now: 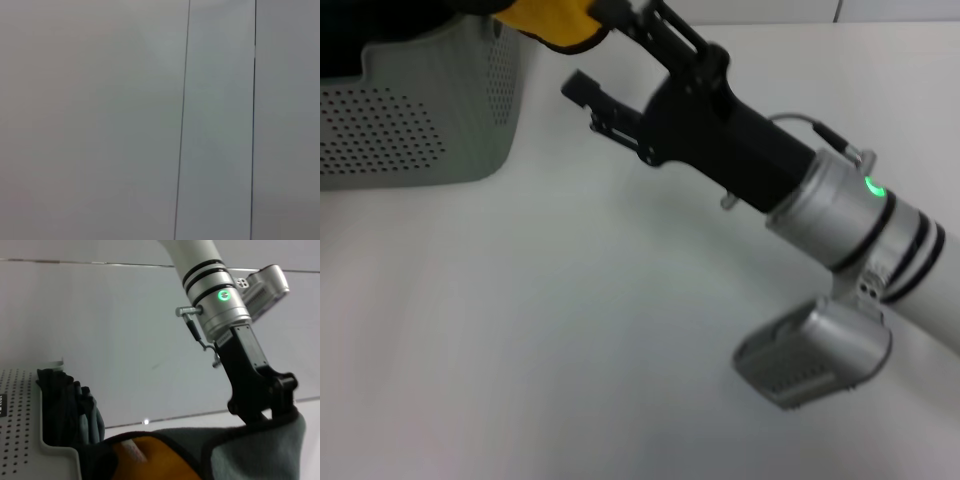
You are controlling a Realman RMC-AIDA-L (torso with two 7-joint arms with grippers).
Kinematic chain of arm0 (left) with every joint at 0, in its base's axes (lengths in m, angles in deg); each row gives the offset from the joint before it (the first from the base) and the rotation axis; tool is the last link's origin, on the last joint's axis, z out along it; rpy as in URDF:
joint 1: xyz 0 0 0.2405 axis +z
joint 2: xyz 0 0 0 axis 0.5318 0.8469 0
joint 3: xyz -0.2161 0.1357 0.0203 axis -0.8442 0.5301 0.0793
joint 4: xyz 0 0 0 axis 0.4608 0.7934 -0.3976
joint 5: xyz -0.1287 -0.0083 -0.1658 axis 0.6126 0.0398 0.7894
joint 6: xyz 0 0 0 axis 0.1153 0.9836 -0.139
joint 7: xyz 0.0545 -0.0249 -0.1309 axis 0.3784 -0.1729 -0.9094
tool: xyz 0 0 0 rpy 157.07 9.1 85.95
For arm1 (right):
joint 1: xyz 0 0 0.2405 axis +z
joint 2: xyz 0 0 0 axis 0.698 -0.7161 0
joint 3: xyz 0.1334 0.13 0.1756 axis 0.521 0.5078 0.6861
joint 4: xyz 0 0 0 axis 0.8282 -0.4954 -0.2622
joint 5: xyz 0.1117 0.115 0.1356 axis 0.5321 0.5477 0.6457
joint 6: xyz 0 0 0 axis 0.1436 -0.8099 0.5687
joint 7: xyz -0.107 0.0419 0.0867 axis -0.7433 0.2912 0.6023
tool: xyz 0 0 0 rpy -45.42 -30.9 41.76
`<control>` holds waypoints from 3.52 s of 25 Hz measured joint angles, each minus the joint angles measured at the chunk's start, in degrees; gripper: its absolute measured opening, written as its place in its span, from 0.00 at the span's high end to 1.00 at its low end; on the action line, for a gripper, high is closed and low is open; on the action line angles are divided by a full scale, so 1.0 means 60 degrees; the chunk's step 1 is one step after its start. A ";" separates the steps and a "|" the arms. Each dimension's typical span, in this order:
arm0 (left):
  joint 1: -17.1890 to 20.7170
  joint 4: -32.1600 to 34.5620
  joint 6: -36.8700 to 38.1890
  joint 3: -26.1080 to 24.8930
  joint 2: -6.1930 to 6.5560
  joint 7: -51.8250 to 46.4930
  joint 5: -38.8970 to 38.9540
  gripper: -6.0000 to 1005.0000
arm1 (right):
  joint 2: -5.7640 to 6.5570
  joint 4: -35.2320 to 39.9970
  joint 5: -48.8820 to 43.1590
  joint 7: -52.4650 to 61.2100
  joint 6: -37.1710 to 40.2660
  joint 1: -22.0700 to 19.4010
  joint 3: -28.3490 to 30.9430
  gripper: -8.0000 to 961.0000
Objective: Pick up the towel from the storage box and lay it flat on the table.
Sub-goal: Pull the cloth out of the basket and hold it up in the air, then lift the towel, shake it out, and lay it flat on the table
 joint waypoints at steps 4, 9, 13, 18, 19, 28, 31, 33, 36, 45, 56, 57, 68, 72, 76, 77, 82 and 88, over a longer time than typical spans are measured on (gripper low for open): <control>-0.0068 -0.0134 0.0073 -0.0017 0.0013 -0.0002 0.0007 0.98 | 0.0000 -0.0465 0.0094 0.0003 -0.0044 0.0873 0.0018 0.15; -0.0110 -0.0171 0.0080 0.0010 -0.0006 0.0022 0.0010 0.98 | 0.0000 -0.0630 0.0102 0.0060 -0.0243 0.1472 0.0036 0.16; -0.0165 -0.0232 0.0084 -0.0005 -0.0015 0.0080 0.0018 0.98 | 0.0001 -0.0904 0.0133 0.0110 -0.0523 0.2099 0.0052 0.17; -0.0234 -0.0419 0.0084 -0.0063 0.0015 0.0130 0.0018 0.98 | 0.0001 -0.0903 0.0249 0.0019 -0.0557 0.2315 0.0082 0.18; -0.0234 -0.0419 0.0084 -0.0063 0.0015 0.0130 0.0018 0.98 | 0.0001 -0.0883 0.0237 -0.0090 -0.0537 0.2319 0.0082 0.18; -0.0233 -0.0722 0.0084 -0.0208 0.0061 0.0163 0.0018 0.98 | 0.0001 -0.0623 0.0428 -0.0344 -0.0229 0.2105 0.0251 0.20; -0.0225 -0.0788 0.0084 -0.0212 0.0094 0.0161 0.0018 0.98 | 0.0001 -0.0692 0.0418 -0.0348 -0.0179 0.2154 0.0302 0.44; -0.0224 -0.0802 0.0084 -0.0212 0.0111 0.0160 0.0018 0.98 | 0.0001 -0.0736 0.0405 -0.0348 -0.0189 0.2180 0.0302 0.52; -0.0222 -0.0820 0.0084 -0.0212 0.0141 0.0158 0.0007 0.98 | 0.0002 -0.0764 0.0379 -0.0257 -0.0492 0.2213 0.0218 0.64; -0.0048 -0.1281 0.0125 -0.0212 0.0328 0.0143 -0.0229 0.98 | 0.0001 -0.0018 0.0419 0.1040 -0.0182 0.1514 -0.0065 0.92; 0.0290 -0.2138 0.1142 -0.0210 0.0650 0.0393 -0.0376 0.97 | 0.0003 0.0437 0.0385 0.4171 0.0687 0.0828 0.0400 0.99; 0.0315 -0.2172 0.1245 -0.0211 0.0669 0.0413 -0.0406 0.97 | 0.0017 0.0441 0.0371 0.4841 0.0714 0.0809 0.0425 0.99; -0.0472 -0.2862 0.3458 -0.0102 0.0814 0.0436 -0.1970 0.87 | 0.0333 0.0616 -0.5470 1.4102 0.1010 0.0185 0.4085 0.99; -0.0638 -0.3004 0.4009 0.0288 0.0801 0.0443 -0.2366 0.79 | 0.0359 0.1557 -0.8217 1.6864 0.1597 -0.0303 0.6717 0.99; -0.0828 -0.3085 0.4446 0.1143 0.0875 0.0440 -0.2370 0.72 | 0.0330 0.2671 -1.0080 1.8930 0.2035 -0.0695 0.8867 0.99; -0.0851 -0.3082 0.4488 0.1274 0.0866 0.0428 -0.2334 0.72 | 0.0295 0.2888 -1.0406 1.9386 0.2238 -0.0753 0.9343 0.99; -0.0949 -0.3131 0.4540 0.1366 0.0762 0.0420 -0.2047 0.71 | 0.0257 0.3645 -1.0776 2.0412 0.2616 -0.0803 1.0312 0.99; -0.1222 -0.4380 0.5079 0.1383 0.0789 0.0781 -0.0812 0.71 | 0.0064 0.4627 -1.0768 2.0584 0.2673 -0.1142 1.0764 0.99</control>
